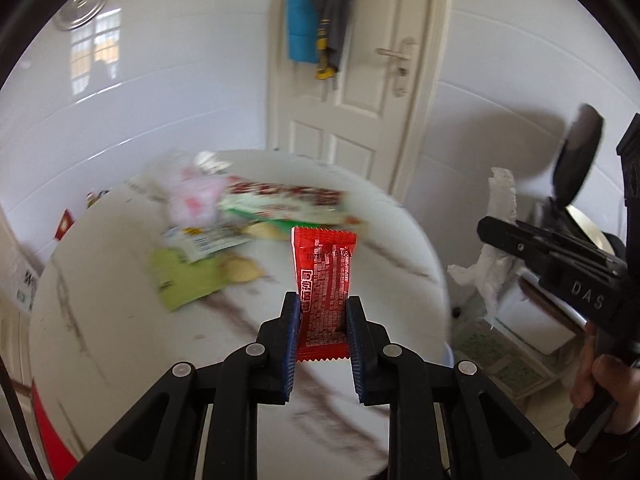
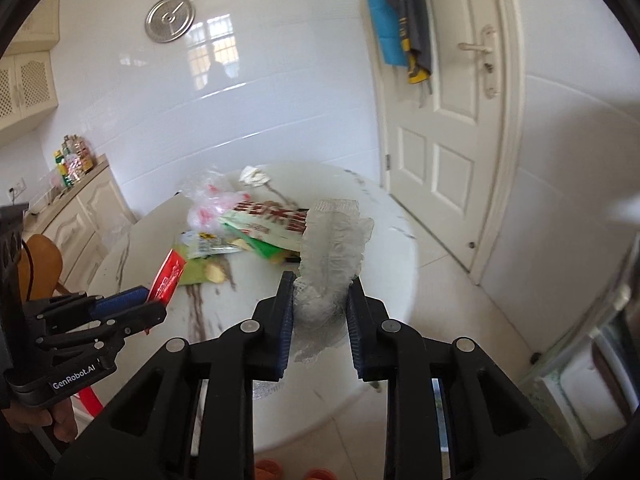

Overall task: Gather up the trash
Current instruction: 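Carry red wrapper and clear bag to the blue bin and release both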

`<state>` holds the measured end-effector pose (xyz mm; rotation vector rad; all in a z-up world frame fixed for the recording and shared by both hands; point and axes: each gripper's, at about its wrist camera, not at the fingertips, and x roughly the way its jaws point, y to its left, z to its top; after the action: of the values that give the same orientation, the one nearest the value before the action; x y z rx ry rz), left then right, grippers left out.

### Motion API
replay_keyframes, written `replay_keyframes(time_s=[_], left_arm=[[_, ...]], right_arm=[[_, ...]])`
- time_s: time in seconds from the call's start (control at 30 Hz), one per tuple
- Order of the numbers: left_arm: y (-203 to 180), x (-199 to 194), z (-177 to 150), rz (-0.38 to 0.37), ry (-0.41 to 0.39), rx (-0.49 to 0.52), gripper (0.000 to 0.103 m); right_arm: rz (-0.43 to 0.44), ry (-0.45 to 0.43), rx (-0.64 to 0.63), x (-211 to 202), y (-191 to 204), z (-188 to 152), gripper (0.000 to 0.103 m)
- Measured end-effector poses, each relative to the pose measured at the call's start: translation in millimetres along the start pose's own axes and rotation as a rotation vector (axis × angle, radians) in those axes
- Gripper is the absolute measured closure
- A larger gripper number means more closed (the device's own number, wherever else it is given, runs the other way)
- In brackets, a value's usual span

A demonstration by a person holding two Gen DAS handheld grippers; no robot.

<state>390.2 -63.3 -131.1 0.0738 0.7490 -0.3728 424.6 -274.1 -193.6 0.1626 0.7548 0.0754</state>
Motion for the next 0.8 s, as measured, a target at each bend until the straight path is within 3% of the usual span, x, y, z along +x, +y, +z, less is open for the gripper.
replay_keyframes(time_s=[0.17,0.43,0.6,0.8], left_arm=[[-88.7,20.9,10.8,-0.128,0.017,0.126,0.084],[-197.3,85.9,21.0,-0.22,0.091,0.288,0.084],[-230.8,144.9,30.8,-0.272,0.154,0.35,0.084],[-239.5,209.5,49.3,-0.248,0.206,0.37,0.08]], right_arm=[[-0.11,-0.031,0.061,-43.9,-51.2,-23.2,0.08],[-0.269,-0.024,0.205,-82.2,-148.7,-59.9,0.08],[-0.305,0.008,0.271,-72.7,-191.5,-74.2,0.08],[-0.315,0.05,0.31,-45.3,-226.5,-82.2,0.08]])
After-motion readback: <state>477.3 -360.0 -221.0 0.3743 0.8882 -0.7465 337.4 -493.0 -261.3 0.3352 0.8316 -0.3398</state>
